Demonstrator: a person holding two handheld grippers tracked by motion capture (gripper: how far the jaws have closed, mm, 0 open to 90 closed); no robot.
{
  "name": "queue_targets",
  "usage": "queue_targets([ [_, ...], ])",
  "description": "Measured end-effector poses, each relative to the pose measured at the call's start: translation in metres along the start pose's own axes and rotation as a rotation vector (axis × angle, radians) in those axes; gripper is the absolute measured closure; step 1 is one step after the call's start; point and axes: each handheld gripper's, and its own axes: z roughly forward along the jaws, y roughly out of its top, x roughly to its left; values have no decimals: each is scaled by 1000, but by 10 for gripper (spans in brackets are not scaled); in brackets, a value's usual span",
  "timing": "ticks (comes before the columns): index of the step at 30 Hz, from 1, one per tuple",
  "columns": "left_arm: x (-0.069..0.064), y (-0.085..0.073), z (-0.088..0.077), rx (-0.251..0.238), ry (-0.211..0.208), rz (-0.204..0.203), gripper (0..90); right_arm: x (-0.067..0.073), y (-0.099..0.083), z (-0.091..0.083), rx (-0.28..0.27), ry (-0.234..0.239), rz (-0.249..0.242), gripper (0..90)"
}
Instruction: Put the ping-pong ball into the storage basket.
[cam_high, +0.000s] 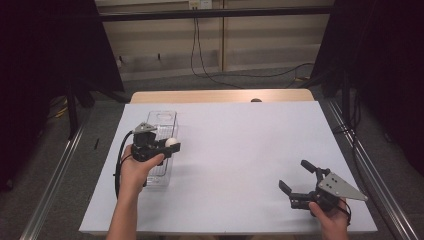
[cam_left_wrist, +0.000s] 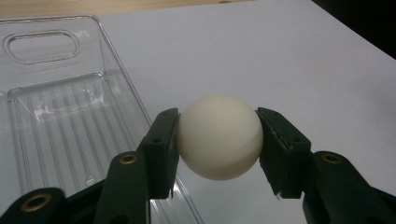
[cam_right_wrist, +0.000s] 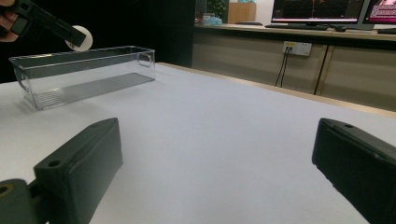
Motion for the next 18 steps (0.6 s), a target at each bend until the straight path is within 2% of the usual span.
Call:
queue_targets([
  [6,2,0,-4,-3,17,-5,512,0,0,0,2,0,2,12],
  [10,5,0,-6,-5,16,-4,512,0,0,0,1,2,0,12],
  [14,5,-1,-6,-17,22,-23,512,0,0,0,2,2,0,12],
  [15,6,-1,-7,-9,23,-13,512,0,0,0,3,3,-1,12],
  [18,8,-2,-8,-15,22,-20,512,0,0,0,3,5,0,12],
])
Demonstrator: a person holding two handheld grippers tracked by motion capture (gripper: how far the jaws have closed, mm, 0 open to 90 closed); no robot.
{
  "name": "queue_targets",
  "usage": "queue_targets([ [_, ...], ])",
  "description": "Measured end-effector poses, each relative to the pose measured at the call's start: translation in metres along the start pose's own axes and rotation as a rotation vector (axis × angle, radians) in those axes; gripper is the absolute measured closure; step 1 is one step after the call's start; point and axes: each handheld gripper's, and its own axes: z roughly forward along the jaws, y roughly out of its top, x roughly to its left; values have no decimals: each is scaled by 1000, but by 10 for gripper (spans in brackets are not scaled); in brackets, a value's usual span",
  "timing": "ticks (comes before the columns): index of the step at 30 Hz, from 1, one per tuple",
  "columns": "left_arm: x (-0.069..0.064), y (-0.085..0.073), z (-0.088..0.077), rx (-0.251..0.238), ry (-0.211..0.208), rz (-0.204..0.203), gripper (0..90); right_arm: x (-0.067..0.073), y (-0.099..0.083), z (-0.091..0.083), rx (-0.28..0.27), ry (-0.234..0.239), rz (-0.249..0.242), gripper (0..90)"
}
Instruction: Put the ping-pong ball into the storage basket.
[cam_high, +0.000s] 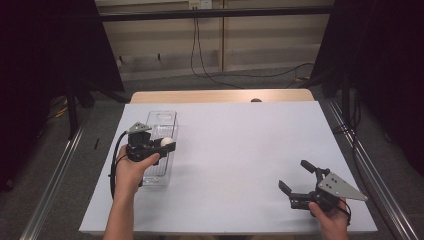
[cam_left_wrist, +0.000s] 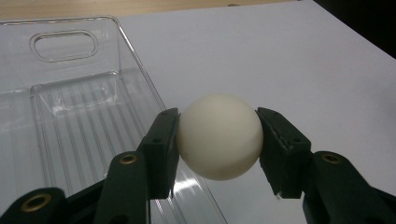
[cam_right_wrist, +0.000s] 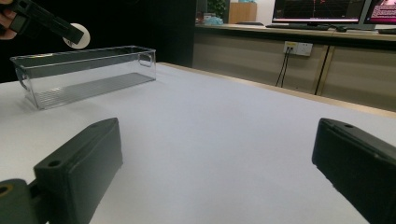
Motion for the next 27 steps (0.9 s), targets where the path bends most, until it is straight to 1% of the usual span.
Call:
queue_targets([
  [2,1,0,-1,5,4,5,512,0,0,0,1,2,-3,12],
  [5,1,-1,-1,-2,11,-4,511,0,0,0,-2,0,-3,12],
  [6,2,-1,-2,6,10,6,511,0,0,0,-2,-1,-3,12],
  [8,3,-1,-2,0,11,-1,512,0,0,0,-2,-1,-4,12],
  [10,4,-1,-3,4,10,8,512,0,0,0,0,1,0,12],
  [11,3,-1,-3,-1,12,3,511,0,0,1,0,-5,-1,12],
  [12,4,-1,-4,1,13,8,512,0,0,1,-1,-6,1,12],
  [14,4,-1,-5,-7,16,4,511,1,0,1,-2,-3,2,12],
  [15,4,-1,-5,-4,6,8,511,1,0,1,1,0,-1,12],
  [16,5,-1,-7,-1,10,14,511,1,0,2,1,1,-2,12],
  [17,5,-1,-7,-9,18,3,512,1,0,2,-1,0,-4,12],
  [18,6,-2,-7,-10,16,1,512,1,0,2,-2,1,-4,12],
  [19,7,-2,-8,-9,15,4,511,1,0,1,-1,3,-5,12],
  [20,7,-2,-8,-5,23,9,512,1,0,2,-2,1,-4,12],
  [21,8,-2,-8,-3,19,10,511,1,0,2,-2,2,-4,12],
  [27,10,-5,-8,-7,36,-3,511,1,0,2,-2,0,-4,12],
])
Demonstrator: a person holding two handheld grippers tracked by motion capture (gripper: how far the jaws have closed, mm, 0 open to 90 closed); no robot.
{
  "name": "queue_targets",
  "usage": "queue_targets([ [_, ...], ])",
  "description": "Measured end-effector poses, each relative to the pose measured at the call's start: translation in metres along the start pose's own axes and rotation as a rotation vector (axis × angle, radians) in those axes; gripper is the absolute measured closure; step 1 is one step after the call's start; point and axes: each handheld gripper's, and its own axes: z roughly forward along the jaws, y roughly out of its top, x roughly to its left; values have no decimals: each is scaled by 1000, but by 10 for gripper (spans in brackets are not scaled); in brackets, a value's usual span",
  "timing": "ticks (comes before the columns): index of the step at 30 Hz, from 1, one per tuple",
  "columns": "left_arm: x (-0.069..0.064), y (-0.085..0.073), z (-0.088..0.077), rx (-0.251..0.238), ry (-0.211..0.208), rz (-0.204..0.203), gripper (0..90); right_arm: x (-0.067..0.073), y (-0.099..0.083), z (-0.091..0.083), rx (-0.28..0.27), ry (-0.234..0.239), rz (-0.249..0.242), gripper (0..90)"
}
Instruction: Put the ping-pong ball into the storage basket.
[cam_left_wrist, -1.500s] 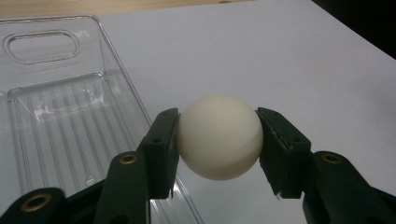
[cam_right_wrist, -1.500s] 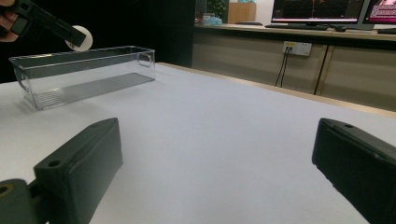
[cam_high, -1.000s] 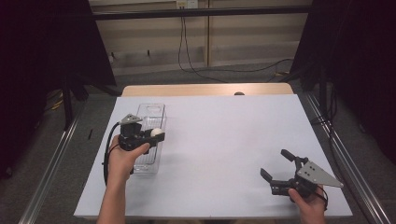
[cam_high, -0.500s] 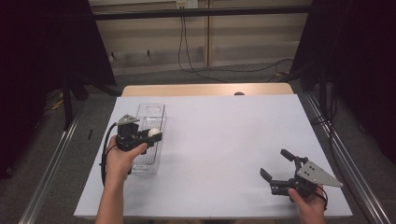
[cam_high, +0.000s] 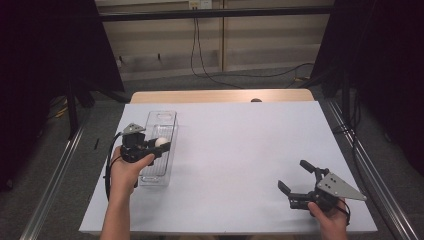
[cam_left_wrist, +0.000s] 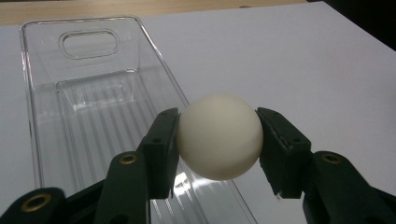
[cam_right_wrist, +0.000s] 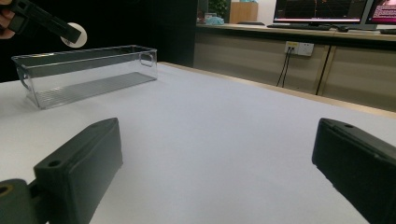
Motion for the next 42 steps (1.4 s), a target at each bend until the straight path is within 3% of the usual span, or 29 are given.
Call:
queue_targets([
  [5,2,-1,-1,-5,-8,-6,511,0,0,0,1,0,3,12],
  [13,7,-4,-1,-9,17,-20,512,0,0,0,4,5,-6,12],
  [42,15,-11,4,12,103,-10,511,-1,1,-1,-4,0,1,12],
])
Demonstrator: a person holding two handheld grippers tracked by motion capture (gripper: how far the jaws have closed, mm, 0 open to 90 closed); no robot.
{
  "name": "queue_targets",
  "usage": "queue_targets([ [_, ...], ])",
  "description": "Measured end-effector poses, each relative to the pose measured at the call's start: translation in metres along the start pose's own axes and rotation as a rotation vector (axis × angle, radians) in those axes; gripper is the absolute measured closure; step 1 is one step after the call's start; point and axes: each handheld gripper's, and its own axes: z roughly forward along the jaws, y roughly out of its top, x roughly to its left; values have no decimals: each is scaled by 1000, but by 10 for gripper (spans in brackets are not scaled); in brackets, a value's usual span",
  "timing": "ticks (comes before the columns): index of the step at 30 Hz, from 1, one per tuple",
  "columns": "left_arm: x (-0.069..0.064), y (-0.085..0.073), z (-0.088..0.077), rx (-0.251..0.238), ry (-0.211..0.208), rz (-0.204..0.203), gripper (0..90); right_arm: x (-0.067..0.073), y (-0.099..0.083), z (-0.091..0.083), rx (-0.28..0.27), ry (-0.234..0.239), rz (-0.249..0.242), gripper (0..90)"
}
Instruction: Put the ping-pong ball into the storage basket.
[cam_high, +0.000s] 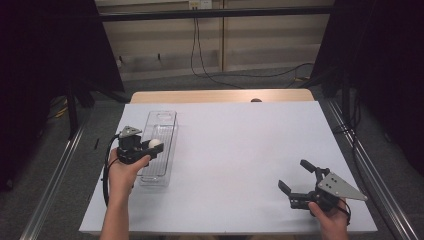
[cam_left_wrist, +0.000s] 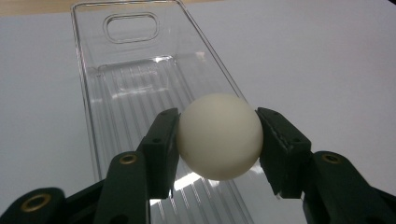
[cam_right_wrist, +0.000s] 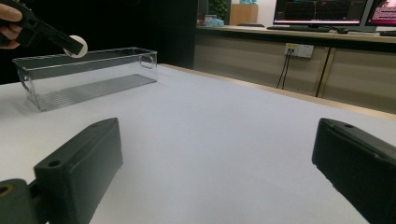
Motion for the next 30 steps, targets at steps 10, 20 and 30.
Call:
queue_targets([
  [10,3,-4,4,6,18,3,510,0,0,0,-4,4,-2,12],
  [20,6,-6,6,12,33,2,509,0,0,0,-4,3,-1,12],
  [30,6,-8,9,14,48,-5,509,0,1,0,-5,6,0,12],
])
